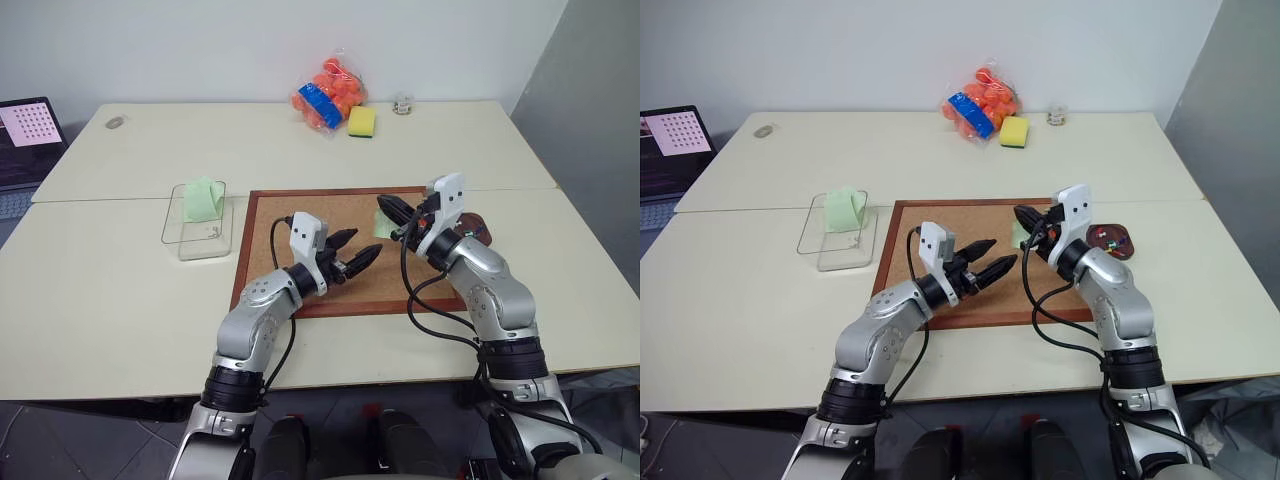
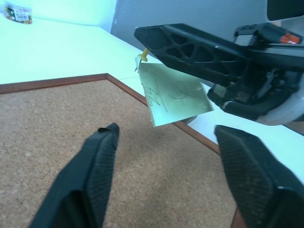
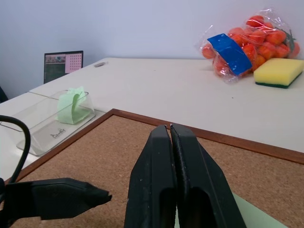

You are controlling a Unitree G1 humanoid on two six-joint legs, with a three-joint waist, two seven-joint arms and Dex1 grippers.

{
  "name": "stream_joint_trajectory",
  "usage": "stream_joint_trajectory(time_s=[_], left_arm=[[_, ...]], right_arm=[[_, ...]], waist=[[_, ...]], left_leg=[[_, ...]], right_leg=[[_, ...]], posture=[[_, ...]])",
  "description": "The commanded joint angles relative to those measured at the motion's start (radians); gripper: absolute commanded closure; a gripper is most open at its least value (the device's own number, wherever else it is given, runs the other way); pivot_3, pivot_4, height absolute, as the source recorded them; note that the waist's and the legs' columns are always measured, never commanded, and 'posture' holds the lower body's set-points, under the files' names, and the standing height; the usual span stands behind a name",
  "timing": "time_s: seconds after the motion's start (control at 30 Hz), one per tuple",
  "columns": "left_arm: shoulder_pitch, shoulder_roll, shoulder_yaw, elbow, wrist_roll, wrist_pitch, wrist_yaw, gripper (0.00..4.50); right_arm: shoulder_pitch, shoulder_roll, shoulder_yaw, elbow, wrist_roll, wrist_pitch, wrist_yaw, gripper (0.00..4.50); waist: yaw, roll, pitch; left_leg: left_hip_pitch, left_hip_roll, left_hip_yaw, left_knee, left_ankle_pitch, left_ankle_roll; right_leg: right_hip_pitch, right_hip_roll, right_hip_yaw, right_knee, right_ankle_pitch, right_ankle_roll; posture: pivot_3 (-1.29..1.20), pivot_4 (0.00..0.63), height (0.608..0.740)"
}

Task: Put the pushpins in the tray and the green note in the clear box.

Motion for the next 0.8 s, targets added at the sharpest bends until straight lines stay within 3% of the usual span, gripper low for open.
stream_joint_trajectory(time_s=[0.03,0.3,0.8], left_arm=[[-0.038,-0.022,-0.005,0.019,-0.001,-0.031,0.006,0.90],[-0.070,-0.045,0.007,0.069,-0.013,-0.045,0.009,0.90],[-0.063,-0.051,0.023,0.047,-0.066,-0.010,-0.001,3.76]], right_arm=[[0.003,0.006,-0.012,-0.089,0.064,0.047,0.012,4.50],[0.023,0.019,0.004,-0.143,0.099,0.096,0.004,4.50],[0.035,0.015,0.020,-0.140,0.096,0.096,0.001,4.50]], waist=[[0.000,0.000,0.000],[-0.001,0.000,0.000],[-0.001,0.000,0.000]], left_leg=[[0.000,0.000,0.000,0.000,0.000,0.000],[0.000,0.000,0.000,0.000,0.000,0.000],[0.000,0.000,0.000,0.000,0.000,0.000]], right_leg=[[0.000,0.000,0.000,0.000,0.000,0.000],[0.000,0.000,0.000,0.000,-0.001,0.001],[0.000,0.000,0.000,0.000,-0.001,0.002]], posture=[[0.00,0.150,0.740],[0.00,0.150,0.740],[0.00,0.150,0.740]])
